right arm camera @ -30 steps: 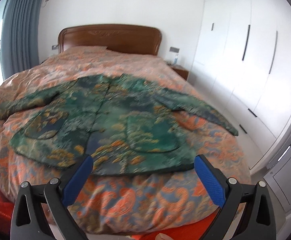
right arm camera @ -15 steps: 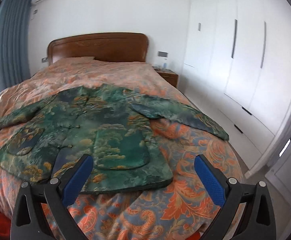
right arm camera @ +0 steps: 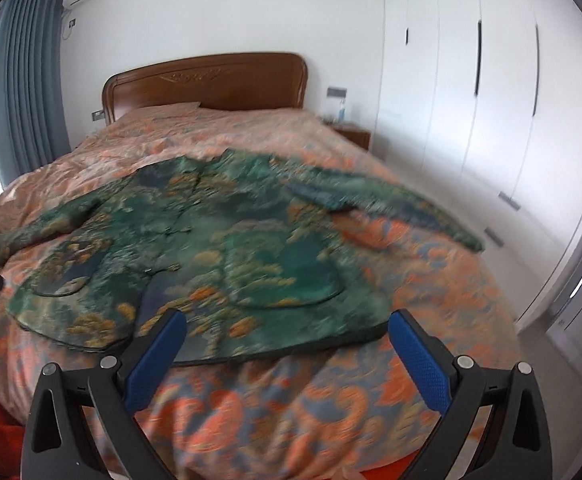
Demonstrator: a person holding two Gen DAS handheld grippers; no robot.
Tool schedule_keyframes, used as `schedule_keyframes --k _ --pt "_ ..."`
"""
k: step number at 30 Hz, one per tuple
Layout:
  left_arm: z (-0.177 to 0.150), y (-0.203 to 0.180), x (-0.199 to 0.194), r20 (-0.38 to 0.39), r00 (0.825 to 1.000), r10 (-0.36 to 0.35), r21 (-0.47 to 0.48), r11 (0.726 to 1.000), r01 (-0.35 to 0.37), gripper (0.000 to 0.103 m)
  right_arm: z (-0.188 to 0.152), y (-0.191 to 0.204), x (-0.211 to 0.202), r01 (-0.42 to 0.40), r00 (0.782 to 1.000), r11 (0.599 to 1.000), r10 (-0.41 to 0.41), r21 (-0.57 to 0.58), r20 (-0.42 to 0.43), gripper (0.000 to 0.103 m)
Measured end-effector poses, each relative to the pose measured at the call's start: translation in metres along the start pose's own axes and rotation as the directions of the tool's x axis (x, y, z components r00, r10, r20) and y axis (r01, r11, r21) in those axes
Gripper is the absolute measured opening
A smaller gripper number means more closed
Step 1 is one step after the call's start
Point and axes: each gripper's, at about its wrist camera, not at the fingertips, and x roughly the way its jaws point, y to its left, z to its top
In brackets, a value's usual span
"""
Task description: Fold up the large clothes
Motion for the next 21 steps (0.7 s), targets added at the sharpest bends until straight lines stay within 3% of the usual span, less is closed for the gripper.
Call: schedule_keyframes --k 9,21 --pt "-0.008 0.017 -0.005 -0.016 1.000 -0.004 -0.045 0.999 0.003 0.102 -0.002 0.044 -0.010 -0.023 0.999 0.994 0.026 -0.107 0.019 0.103" --pt "-0.010 0.010 -0.021 0.007 1.000 0.010 -0.019 1.000 -0.010 0.102 -0.019 0.051 -0.009 -0.055 0.998 0.994 0.054 -0.093 -0.018 0.103"
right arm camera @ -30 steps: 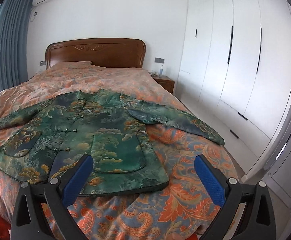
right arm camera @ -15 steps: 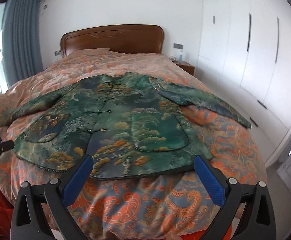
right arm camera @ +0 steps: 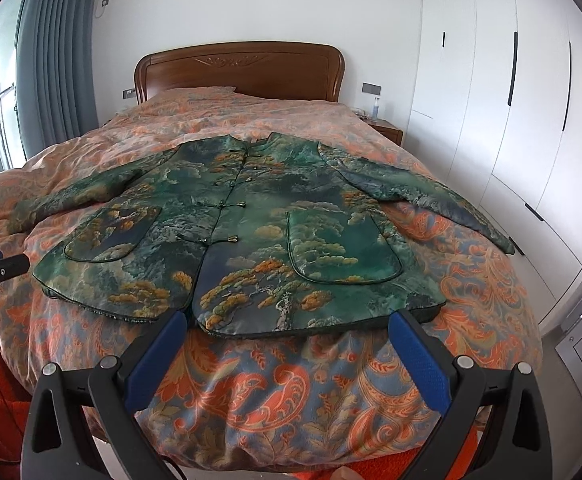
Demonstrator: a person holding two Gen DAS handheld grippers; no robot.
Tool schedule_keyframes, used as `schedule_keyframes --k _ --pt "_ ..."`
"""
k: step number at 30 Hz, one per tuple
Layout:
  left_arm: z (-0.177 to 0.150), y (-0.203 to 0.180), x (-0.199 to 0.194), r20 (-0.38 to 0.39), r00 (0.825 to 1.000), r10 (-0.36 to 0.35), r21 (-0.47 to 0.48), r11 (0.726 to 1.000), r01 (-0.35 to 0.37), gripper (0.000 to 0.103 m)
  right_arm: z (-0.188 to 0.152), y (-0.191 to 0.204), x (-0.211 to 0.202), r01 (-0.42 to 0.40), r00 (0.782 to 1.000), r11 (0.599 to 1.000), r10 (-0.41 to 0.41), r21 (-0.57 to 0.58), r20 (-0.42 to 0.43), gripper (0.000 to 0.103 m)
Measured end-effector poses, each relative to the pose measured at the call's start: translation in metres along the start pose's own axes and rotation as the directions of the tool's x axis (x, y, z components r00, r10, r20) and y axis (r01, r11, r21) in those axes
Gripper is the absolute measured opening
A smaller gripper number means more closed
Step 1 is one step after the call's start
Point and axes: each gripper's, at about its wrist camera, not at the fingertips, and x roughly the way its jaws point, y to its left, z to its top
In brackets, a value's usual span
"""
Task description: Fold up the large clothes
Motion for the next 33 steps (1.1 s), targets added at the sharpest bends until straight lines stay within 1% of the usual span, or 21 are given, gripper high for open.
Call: schedule_keyframes --k 8,12,14,15,17,18,20,22,23,25,26,27,28,29,30,31,32,33 --pt "0.000 -0.001 0.001 -0.006 1.000 -0.006 -0.004 1.000 0.006 0.102 0.003 -0.023 0.004 0.034 0.999 0.998 -0.035 0.043 0.008 0.103" --pt "0.000 0.000 0.002 -0.011 1.000 -0.012 -0.009 1.000 0.012 0.102 0.015 -0.046 0.010 0.046 0.999 0.997 -0.047 0.055 0.027 0.103" --pt "-0.001 0.000 0.005 -0.018 1.000 -0.014 -0.017 1.000 0.013 0.102 0.026 -0.064 0.018 0.051 0.998 0.997 -0.053 0.062 0.038 0.103" --pt "-0.001 0.001 0.007 -0.023 1.000 -0.015 -0.022 1.000 0.015 0.102 0.033 -0.076 0.023 0.065 0.997 0.996 -0.067 0.067 0.039 0.103" --pt "-0.001 0.001 0.010 -0.033 0.999 -0.017 -0.030 0.999 0.016 0.102 0.047 -0.108 0.041 0.128 0.991 0.988 -0.132 0.084 0.038 0.103" --pt "-0.001 0.001 0.012 -0.038 0.999 -0.015 -0.032 0.999 0.014 0.102 0.051 -0.121 0.049 0.146 0.988 0.985 -0.149 0.097 0.029 0.103" --pt "-0.002 -0.001 0.015 -0.048 0.999 -0.008 -0.030 1.000 0.006 0.102 0.063 -0.172 0.072 0.164 0.986 0.968 -0.167 0.191 -0.005 0.103" --pt "-0.001 -0.005 0.018 -0.057 0.998 -0.003 -0.026 1.000 0.002 0.102 0.068 -0.220 0.090 0.144 0.989 0.940 -0.147 0.310 -0.015 0.103" --pt "-0.001 -0.007 0.020 -0.060 0.998 -0.003 -0.023 1.000 0.002 0.102 0.068 -0.252 0.101 0.121 0.992 0.908 -0.128 0.401 -0.010 0.103" --pt "0.000 -0.012 0.024 -0.071 0.997 -0.002 -0.013 1.000 0.001 0.102 0.065 -0.302 0.120 0.065 0.997 0.826 -0.080 0.560 0.002 0.103" --pt "0.000 -0.015 0.026 -0.076 0.997 -0.001 -0.008 1.000 0.001 0.102 0.062 -0.324 0.132 0.027 0.999 0.773 -0.039 0.634 0.005 0.103" --pt "0.001 -0.018 0.028 -0.084 0.997 0.000 -0.001 1.000 0.000 0.102 0.055 -0.354 0.152 -0.047 0.999 0.677 0.046 0.734 0.021 0.103" --pt "0.001 -0.022 0.030 -0.090 0.996 0.002 0.007 1.000 -0.001 0.102 0.048 -0.374 0.169 -0.086 0.994 0.590 0.099 0.803 0.033 0.103" --pt "0.002 -0.025 0.032 -0.096 0.995 0.003 0.015 1.000 -0.002 0.102 0.041 -0.389 0.183 -0.101 0.991 0.509 0.123 0.855 0.044 0.103" --pt "0.002 -0.029 0.033 -0.100 0.995 0.005 0.024 1.000 -0.003 0.102 0.035 -0.397 0.192 -0.112 0.989 0.456 0.139 0.883 0.054 0.102" --pt "0.002 -0.032 0.034 -0.103 0.995 0.008 0.033 0.999 -0.005 0.102 0.026 -0.412 0.208 -0.119 0.986 0.371 0.152 0.921 0.066 0.099" --pt "0.002 -0.035 0.035 -0.105 0.994 0.011 0.043 0.999 -0.006 0.102 0.022 -0.419 0.218 -0.118 0.987 0.330 0.143 0.937 0.074 0.098" --pt "0.002 -0.037 0.035 -0.106 0.994 0.014 0.051 0.999 -0.009 0.102 0.021 -0.423 0.227 -0.121 0.987 0.310 0.135 0.943 0.082 0.097"
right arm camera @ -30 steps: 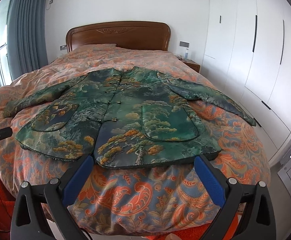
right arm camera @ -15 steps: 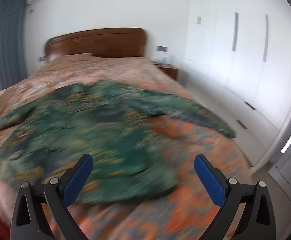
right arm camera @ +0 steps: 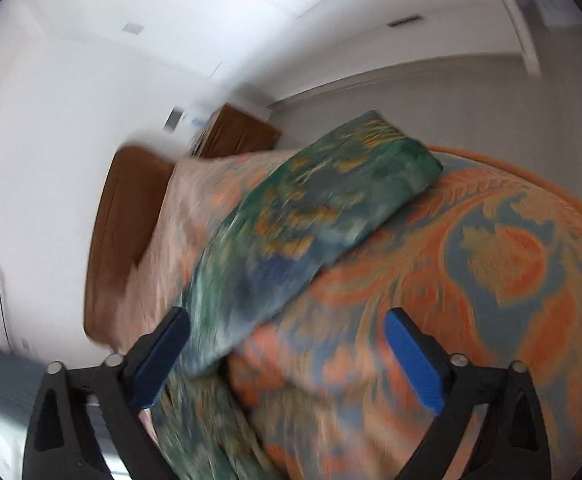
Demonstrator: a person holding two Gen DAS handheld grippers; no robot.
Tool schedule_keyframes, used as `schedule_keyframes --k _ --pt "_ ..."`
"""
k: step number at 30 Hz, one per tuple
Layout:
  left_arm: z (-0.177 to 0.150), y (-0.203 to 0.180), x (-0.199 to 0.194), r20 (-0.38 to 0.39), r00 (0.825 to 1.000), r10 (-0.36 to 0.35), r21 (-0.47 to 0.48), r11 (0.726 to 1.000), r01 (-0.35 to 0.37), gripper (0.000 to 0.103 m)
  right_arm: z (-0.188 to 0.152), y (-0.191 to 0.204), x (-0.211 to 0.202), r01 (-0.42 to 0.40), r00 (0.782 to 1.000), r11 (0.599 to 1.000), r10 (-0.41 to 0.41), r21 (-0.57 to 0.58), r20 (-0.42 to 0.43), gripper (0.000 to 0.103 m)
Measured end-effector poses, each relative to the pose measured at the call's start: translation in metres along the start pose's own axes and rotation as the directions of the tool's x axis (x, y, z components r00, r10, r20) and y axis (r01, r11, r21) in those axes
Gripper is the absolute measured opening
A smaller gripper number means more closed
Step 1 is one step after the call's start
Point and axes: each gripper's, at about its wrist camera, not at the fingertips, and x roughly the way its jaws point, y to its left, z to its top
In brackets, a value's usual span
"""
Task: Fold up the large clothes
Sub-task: 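Grasp the sleeve cuff with the right gripper and fold it across the collar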
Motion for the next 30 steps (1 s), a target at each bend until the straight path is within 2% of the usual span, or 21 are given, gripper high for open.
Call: schedule_keyframes --k 2,3,5,8,9,10,11,13,14,16,17,19,20,21,22,23,24,27,30 --pt "0.000 -0.005 0.001 -0.005 1.000 0.013 0.018 1.000 -0.013 0.102 0.008 -0.003 0.014 0.015 1.000 1.000 -0.015 0.011 0.028 0.092" --pt "0.000 -0.006 0.002 -0.008 1.000 0.018 0.021 1.000 -0.017 0.102 0.013 -0.006 0.020 0.027 0.999 0.999 -0.027 0.020 0.045 0.084" --pt "0.000 -0.007 0.003 -0.016 1.000 0.025 0.022 0.999 -0.024 0.102 0.022 -0.014 0.033 0.043 0.997 0.997 -0.048 0.067 0.068 0.078" --pt "0.000 -0.006 0.006 -0.027 0.999 0.032 0.016 0.999 -0.032 0.102 0.031 -0.027 0.045 0.074 0.990 0.987 -0.089 0.143 0.105 0.062" --pt "0.000 -0.005 0.007 -0.029 0.999 0.033 0.014 0.999 -0.033 0.102 0.034 -0.032 0.048 0.090 0.986 0.981 -0.111 0.170 0.121 0.048" --pt "0.000 -0.005 0.007 -0.030 0.999 0.034 0.013 0.999 -0.033 0.102 0.037 -0.033 0.048 0.102 0.983 0.979 -0.126 0.176 0.133 0.028" --pt "0.000 -0.004 0.007 -0.029 0.999 0.033 0.011 0.999 -0.033 0.102 0.040 -0.031 0.048 0.118 0.980 0.980 -0.142 0.163 0.139 0.021" --pt "0.001 -0.005 0.007 -0.029 0.999 0.031 0.012 0.999 -0.031 0.102 0.041 -0.011 0.038 0.149 0.967 0.987 -0.158 0.062 0.198 0.011" --pt "0.001 -0.005 0.009 -0.030 0.999 0.026 0.009 1.000 -0.026 0.102 0.040 0.008 0.032 0.164 0.961 0.986 -0.156 -0.020 0.227 0.011" --pt "0.000 -0.005 0.012 -0.040 0.999 0.014 0.007 1.000 -0.014 0.102 0.029 0.058 0.016 0.195 0.953 0.955 -0.130 -0.224 0.273 0.010" --pt "0.000 -0.006 0.014 -0.048 0.999 0.005 0.006 1.000 -0.004 0.102 0.020 0.083 0.009 0.199 0.952 0.925 -0.104 -0.325 0.287 0.010" --pt "-0.001 -0.007 0.016 -0.057 0.998 -0.011 0.006 1.000 0.011 0.102 -0.013 0.137 -0.004 0.202 0.953 0.829 -0.044 -0.521 0.298 0.010" --pt "-0.002 -0.009 0.016 -0.058 0.998 -0.015 0.008 1.000 0.016 0.102 -0.025 0.155 -0.005 0.197 0.955 0.789 -0.021 -0.582 0.295 0.010" --pt "-0.003 -0.010 0.015 -0.056 0.998 -0.018 0.012 1.000 0.018 0.102 -0.048 0.179 -0.008 0.187 0.958 0.731 0.012 -0.657 0.285 0.010" --pt "-0.004 -0.010 0.014 -0.052 0.998 -0.019 0.015 1.000 0.020 0.102 -0.079 0.205 -0.011 0.162 0.964 0.655 0.055 -0.738 0.261 0.010" --pt "-0.004 -0.010 0.012 -0.047 0.999 -0.019 0.016 1.000 0.020 0.102 -0.098 0.216 -0.012 0.143 0.968 0.617 0.077 -0.774 0.241 0.010" --pt "-0.005 -0.009 0.010 -0.042 0.999 -0.019 0.015 1.000 0.020 0.102 -0.129 0.235 -0.009 0.107 0.975 0.549 0.104 -0.829 0.195 0.010" --pt "-0.007 0.000 0.004 -0.029 0.999 -0.016 -0.005 1.000 0.016 0.102 -0.199 0.263 0.012 0.026 0.991 0.405 0.106 -0.914 0.075 0.010" --pt "-0.008 0.012 0.001 -0.025 1.000 -0.012 -0.041 0.999 0.011 0.102 -0.258 0.268 0.043 -0.015 0.999 0.305 0.049 -0.952 0.000 0.010"
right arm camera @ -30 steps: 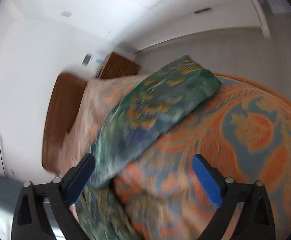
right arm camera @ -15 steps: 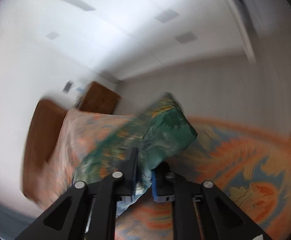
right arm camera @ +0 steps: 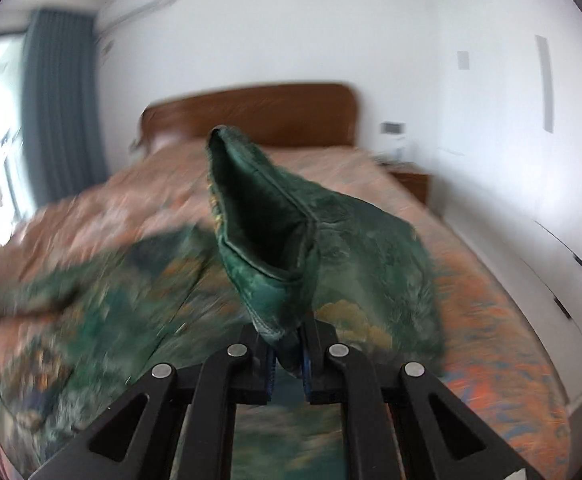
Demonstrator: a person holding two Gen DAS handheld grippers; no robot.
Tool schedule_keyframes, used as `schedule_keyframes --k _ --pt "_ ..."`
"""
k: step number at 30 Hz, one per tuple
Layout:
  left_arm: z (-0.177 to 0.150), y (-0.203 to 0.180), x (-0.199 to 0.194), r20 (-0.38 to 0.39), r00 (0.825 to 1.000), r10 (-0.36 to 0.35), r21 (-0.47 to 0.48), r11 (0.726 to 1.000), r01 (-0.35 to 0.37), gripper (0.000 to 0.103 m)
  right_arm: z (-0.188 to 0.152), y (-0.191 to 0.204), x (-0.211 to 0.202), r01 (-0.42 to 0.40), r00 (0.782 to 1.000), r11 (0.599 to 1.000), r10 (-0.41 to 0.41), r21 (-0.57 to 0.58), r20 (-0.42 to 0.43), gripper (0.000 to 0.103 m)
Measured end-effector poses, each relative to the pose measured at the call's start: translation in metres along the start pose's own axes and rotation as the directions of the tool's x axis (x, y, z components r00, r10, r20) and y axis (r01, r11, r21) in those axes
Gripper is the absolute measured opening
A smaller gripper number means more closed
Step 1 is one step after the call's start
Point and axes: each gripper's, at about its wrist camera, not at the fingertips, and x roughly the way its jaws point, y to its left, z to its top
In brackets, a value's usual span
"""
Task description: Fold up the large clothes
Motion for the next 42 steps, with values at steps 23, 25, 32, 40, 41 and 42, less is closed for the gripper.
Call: schedule_keyframes --k 23,25,32,40,41,42 --pt "-0.004 0.008 -0.001 -0.009 1.000 -0.008 -0.024 1.000 0.008 0.102 -0.094 0.092 0.022 -0.104 0.965 0.981 0.059 -0.164 -0.256 0.054" --pt "-0.005 0.007 0.000 -0.013 1.000 -0.009 -0.023 1.000 0.008 0.102 -0.097 0.097 0.013 -0.124 0.962 0.980 0.081 -0.155 -0.261 0.054" --pt "-0.007 0.004 0.004 -0.036 0.999 -0.011 -0.013 1.000 0.010 0.102 -0.112 0.100 -0.030 -0.165 0.960 0.982 0.139 -0.091 -0.242 0.055" --pt "-0.008 -0.001 0.008 -0.055 0.998 -0.007 0.002 1.000 0.008 0.102 -0.136 0.102 -0.092 -0.126 0.985 0.986 0.111 -0.107 -0.135 0.060" --pt "-0.008 -0.003 0.008 -0.056 0.998 -0.007 0.005 1.000 0.008 0.102 -0.138 0.101 -0.099 -0.119 0.987 0.988 0.106 -0.103 -0.123 0.061" --pt "-0.007 -0.004 0.009 -0.057 0.998 -0.007 0.009 1.000 0.008 0.102 -0.140 0.100 -0.107 -0.113 0.989 0.989 0.103 -0.094 -0.110 0.061"
